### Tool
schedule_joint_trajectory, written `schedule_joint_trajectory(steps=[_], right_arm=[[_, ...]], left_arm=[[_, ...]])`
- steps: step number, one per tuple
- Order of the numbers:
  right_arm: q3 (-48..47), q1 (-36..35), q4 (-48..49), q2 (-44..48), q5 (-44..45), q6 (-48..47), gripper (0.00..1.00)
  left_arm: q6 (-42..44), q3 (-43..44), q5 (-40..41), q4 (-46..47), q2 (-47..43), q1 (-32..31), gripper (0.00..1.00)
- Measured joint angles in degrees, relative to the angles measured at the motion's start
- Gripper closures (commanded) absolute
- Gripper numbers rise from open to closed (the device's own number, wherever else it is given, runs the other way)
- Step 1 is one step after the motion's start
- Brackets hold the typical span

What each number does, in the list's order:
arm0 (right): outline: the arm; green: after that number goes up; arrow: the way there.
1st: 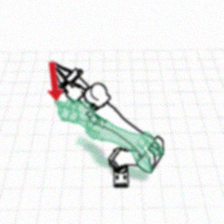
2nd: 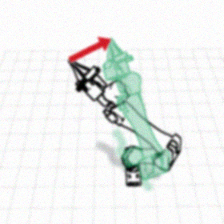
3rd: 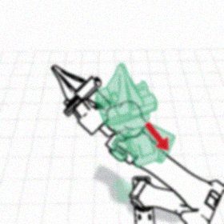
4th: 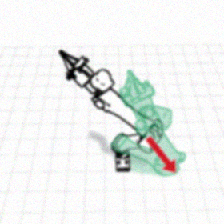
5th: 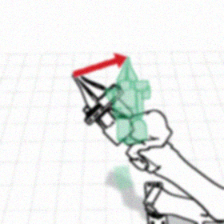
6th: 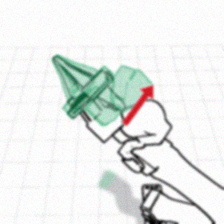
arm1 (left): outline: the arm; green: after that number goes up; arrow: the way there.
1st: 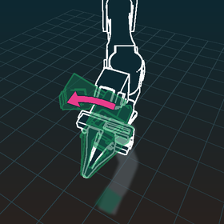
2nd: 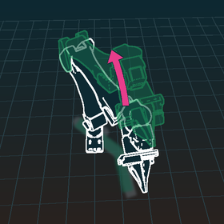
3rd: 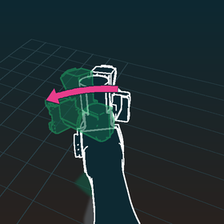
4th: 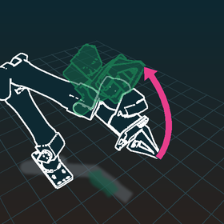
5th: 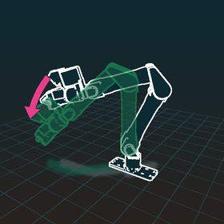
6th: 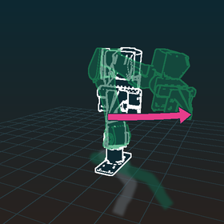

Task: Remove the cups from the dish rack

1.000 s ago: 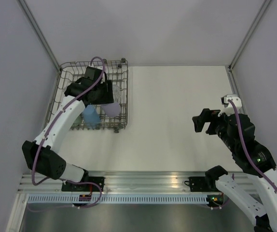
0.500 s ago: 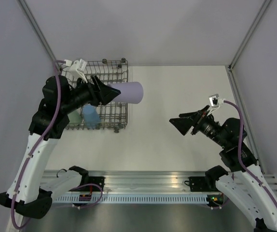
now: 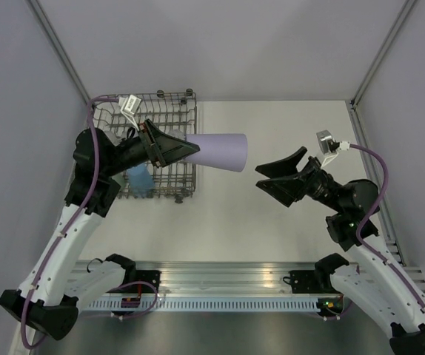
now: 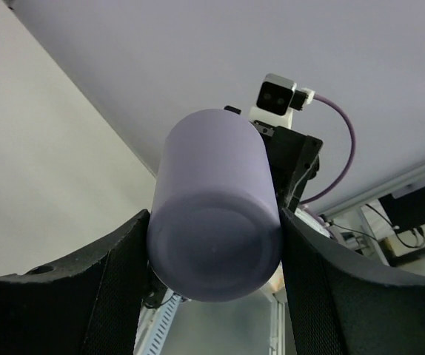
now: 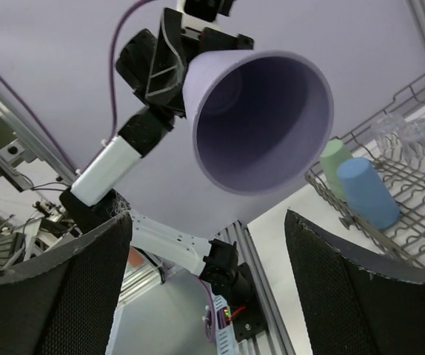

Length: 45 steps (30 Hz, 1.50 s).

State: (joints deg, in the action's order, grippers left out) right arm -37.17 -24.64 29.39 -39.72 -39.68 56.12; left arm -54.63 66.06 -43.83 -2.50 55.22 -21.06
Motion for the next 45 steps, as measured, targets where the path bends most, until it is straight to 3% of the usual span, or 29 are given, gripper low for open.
schedule_joint_trajectory(steps=[8, 13, 14, 17, 19, 20, 23, 24, 25, 26, 27, 29, 30, 33, 36, 43, 45], right_arm=[[-1.9, -1.0, 6.9, -5.6, -1.6, 3.3, 0.23], [-4.2, -2.6, 7.1, -8.6, -2.1, 3.1, 0.52], [-4.5, -2.7, 7.1, -8.9, -2.1, 3.0, 0.63], [-5.5, -3.2, 6.5, -9.5, -2.8, 1.8, 0.79], [-6.1, -3.3, 5.2, -9.3, -2.8, 0.4, 0.83], [-6.2, -3.3, 4.5, -9.1, -2.8, -0.3, 0.98], [-6.3, -3.3, 2.2, -8.3, -2.7, -2.4, 1.00], [-6.4, -3.3, 1.5, -8.1, -2.6, -3.0, 1.00], [-6.6, -3.3, 0.7, -8.0, -2.5, -3.6, 1.00], [-6.9, -3.3, -0.1, -7.9, -2.4, -4.1, 1.00], [-7.3, -3.3, -1.4, -7.8, -2.3, -4.7, 1.00], [-8.5, -3.3, -3.8, -7.8, -1.7, -6.6, 1.00], [-9.1, -3.3, -4.9, -7.9, -1.4, -7.5, 1.00], [-11.0, -3.3, -8.2, -8.0, -0.7, -10.3, 1.00], [-13.6, -3.4, -13.1, -9.3, 1.0, -14.3, 1.00], [-26.8, -3.4, -31.5, -20.1, 12.1, -26.4, 1.00], [-30.8, -3.4, -36.1, -24.6, 15.9, -29.3, 0.99]], left_arm=[[-9.7, -6.9, -3.7, 13.9, 1.6, -1.6, 0.98], [-11.1, -7.2, -4.3, 16.7, 4.0, -3.3, 0.98], [-11.3, -7.2, -4.4, 17.1, 4.4, -3.5, 0.98], [-11.4, -7.2, -4.5, 17.5, 5.4, -3.8, 0.98], [-11.3, -7.2, -4.6, 17.4, 5.9, -3.8, 0.98], [-11.3, -7.2, -4.7, 17.2, 6.1, -3.8, 0.98], [-10.9, -7.1, -5.0, 16.0, 6.3, -3.9, 0.98], [-10.6, -6.9, -5.0, 15.4, 6.4, -3.9, 0.92], [-9.8, -6.2, -5.3, 14.4, 6.6, -3.9, 0.50], [-9.4, -5.9, -5.4, 13.8, 6.8, -3.9, 0.49], [-8.4, -4.9, -5.6, 12.2, 7.1, -3.9, 0.15], [-5.7, -1.7, -5.5, 7.8, 8.0, -3.9, 0.11], [-4.0, -0.1, -5.2, 5.4, 8.4, -3.9, 0.01], [0.8, 4.2, -2.4, -1.5, 8.8, -3.8, 0.00], [7.1, 9.9, 5.9, -12.3, 8.9, -3.8, 0.00], [20.6, 17.4, 41.0, -34.8, 5.1, -3.6, 0.00], [23.3, 18.4, 47.6, -39.4, 3.9, -3.4, 0.00]])
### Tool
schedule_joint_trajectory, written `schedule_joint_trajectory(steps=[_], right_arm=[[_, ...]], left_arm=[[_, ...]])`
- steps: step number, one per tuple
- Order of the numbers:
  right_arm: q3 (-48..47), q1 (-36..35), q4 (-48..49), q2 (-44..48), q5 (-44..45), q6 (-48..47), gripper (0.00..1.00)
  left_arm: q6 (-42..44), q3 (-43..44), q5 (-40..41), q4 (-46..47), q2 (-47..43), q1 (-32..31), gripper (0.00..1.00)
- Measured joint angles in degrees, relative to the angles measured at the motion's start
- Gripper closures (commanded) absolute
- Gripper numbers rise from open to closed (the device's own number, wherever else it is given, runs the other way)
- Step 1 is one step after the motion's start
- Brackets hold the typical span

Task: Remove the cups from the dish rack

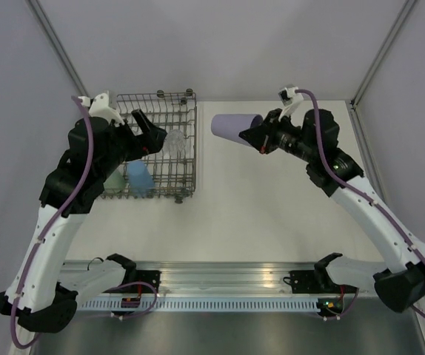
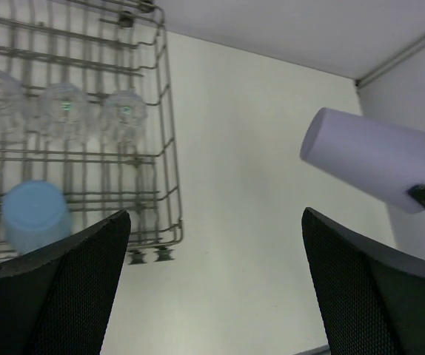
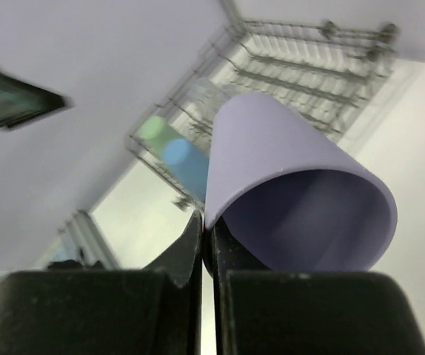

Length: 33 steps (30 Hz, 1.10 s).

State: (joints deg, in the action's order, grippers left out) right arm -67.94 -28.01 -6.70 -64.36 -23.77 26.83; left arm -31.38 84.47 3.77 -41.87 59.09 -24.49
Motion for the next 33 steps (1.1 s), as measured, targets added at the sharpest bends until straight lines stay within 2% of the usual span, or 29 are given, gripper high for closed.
schedule_joint_trajectory(steps=[3, 8, 17, 23, 33], right_arm=[[-7.0, 0.0, -7.2, -8.1, 5.4, -4.2, 1.00], [-21.4, 0.0, -19.1, -23.3, 13.2, -9.6, 1.00], [-48.3, -0.5, -41.9, -47.8, 26.9, -17.5, 1.00], [-61.9, -1.0, -52.0, -59.9, 30.8, -20.9, 1.00], [-70.9, -1.3, -59.0, -72.4, 32.3, -24.4, 1.00]], left_arm=[[3.7, 0.8, 7.0, -5.0, -1.6, 0.0, 0.00], [8.1, -0.7, 12.4, -9.0, -4.6, 0.0, 0.00], [13.2, -8.0, 18.4, -12.5, -8.2, 0.0, 0.00], [14.2, -12.5, 20.3, -12.6, -7.2, 0.0, 0.00], [14.4, -13.9, 19.9, -12.7, -7.2, 0.0, 0.00]])
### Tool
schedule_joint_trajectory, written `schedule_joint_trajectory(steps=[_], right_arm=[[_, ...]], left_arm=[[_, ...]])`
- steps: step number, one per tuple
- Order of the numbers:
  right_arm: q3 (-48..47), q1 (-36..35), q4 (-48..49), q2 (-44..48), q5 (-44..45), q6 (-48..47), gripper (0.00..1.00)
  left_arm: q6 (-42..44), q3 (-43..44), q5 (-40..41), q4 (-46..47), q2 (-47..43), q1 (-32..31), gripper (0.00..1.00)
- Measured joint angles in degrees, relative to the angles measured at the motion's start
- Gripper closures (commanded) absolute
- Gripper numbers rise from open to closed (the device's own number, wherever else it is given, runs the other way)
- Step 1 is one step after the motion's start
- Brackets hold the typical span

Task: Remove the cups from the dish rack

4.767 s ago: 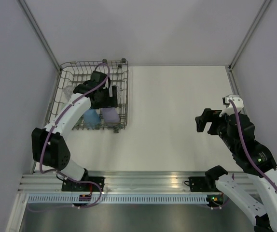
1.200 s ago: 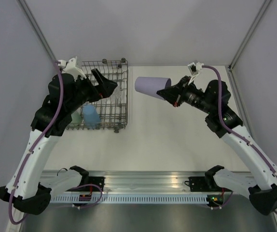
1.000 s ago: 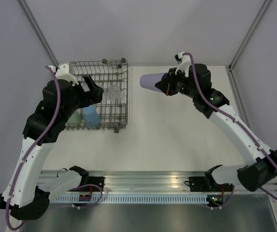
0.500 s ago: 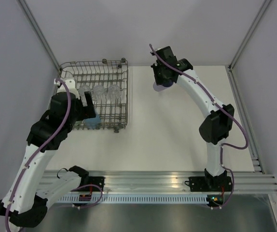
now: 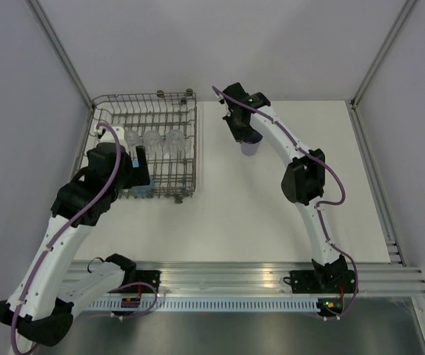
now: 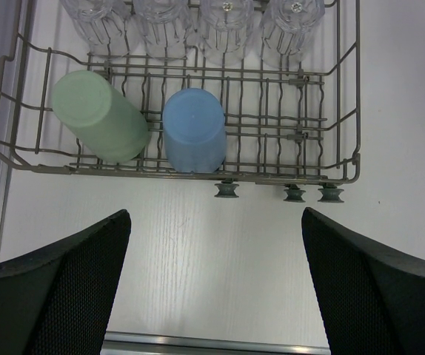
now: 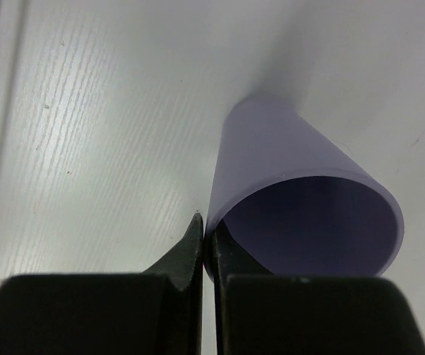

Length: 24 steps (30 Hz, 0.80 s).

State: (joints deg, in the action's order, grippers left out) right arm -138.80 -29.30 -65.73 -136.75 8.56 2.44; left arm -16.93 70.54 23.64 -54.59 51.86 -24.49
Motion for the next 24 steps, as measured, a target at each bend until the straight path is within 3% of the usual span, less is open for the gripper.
schedule_joint_trajectory(steps=[7, 20, 22, 23, 24], right_arm=[[-1.0, -0.1, -0.9, -0.8, 0.3, -1.0, 0.94], [-1.3, -0.1, -0.6, -1.0, 0.4, -1.5, 0.59], [-1.4, -0.1, -0.3, -0.9, 0.4, -1.4, 0.41], [-1.4, -0.1, -0.1, -0.7, 0.4, -1.2, 0.13], [-1.4, -0.1, 0.1, -0.3, 0.5, -1.1, 0.02]], left_arm=[[0.1, -0.9, -0.2, 0.0, 0.1, 0.0, 0.00], [0.1, -0.9, -0.7, 0.0, 1.0, 0.0, 0.00], [0.1, -0.9, -0.7, 0.0, 1.0, 0.0, 0.00], [0.1, -0.9, -0.7, 0.0, 1.0, 0.0, 0.00], [0.1, -0.9, -0.7, 0.0, 1.2, 0.0, 0.00]])
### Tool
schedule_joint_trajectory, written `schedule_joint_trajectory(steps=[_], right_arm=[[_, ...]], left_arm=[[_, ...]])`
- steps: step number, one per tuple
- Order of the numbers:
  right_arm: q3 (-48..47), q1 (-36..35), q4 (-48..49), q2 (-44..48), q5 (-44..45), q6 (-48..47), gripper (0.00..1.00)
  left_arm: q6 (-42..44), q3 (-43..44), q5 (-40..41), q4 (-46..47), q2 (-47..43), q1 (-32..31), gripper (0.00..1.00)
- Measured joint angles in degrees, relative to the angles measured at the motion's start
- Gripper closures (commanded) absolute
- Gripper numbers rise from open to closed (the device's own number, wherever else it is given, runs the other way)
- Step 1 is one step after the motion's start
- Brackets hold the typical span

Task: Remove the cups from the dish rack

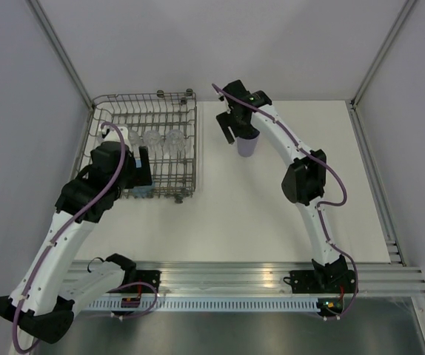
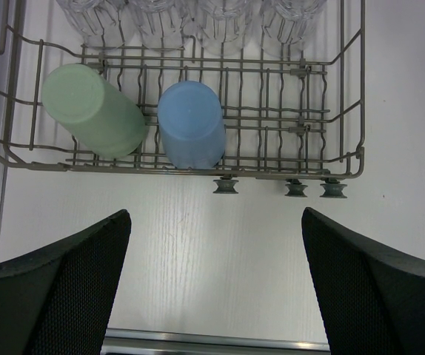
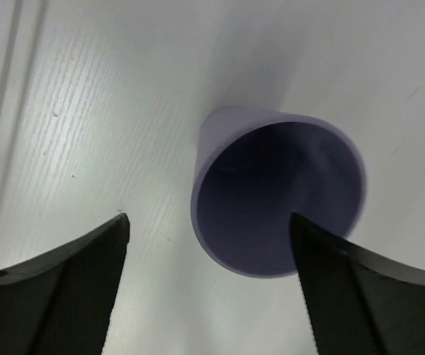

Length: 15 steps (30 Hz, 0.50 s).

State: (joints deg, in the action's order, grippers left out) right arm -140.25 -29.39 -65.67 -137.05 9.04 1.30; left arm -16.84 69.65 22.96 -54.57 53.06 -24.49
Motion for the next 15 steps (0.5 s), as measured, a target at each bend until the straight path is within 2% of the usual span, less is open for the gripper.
schedule_joint_trajectory(steps=[5, 9, 11, 15], right_arm=[[0.7, 0.0, 1.9, 5.4, 0.2, -0.5, 0.02], [4.0, 0.0, 4.2, 14.2, 0.5, 0.0, 0.02], [9.2, 0.0, 6.5, 20.9, 0.9, 0.8, 0.02], [25.5, 0.0, 13.9, 36.9, 1.9, 3.2, 0.02]], left_arm=[[-0.2, -0.7, 0.7, 0.3, 2.2, 0.0, 0.00], [-1.7, -1.1, 1.1, 0.4, 5.8, 0.3, 0.00], [-2.9, -1.1, 1.2, 0.5, 7.3, 0.9, 0.00], [-5.4, -1.0, 1.4, 1.0, 9.9, 2.9, 0.00]])
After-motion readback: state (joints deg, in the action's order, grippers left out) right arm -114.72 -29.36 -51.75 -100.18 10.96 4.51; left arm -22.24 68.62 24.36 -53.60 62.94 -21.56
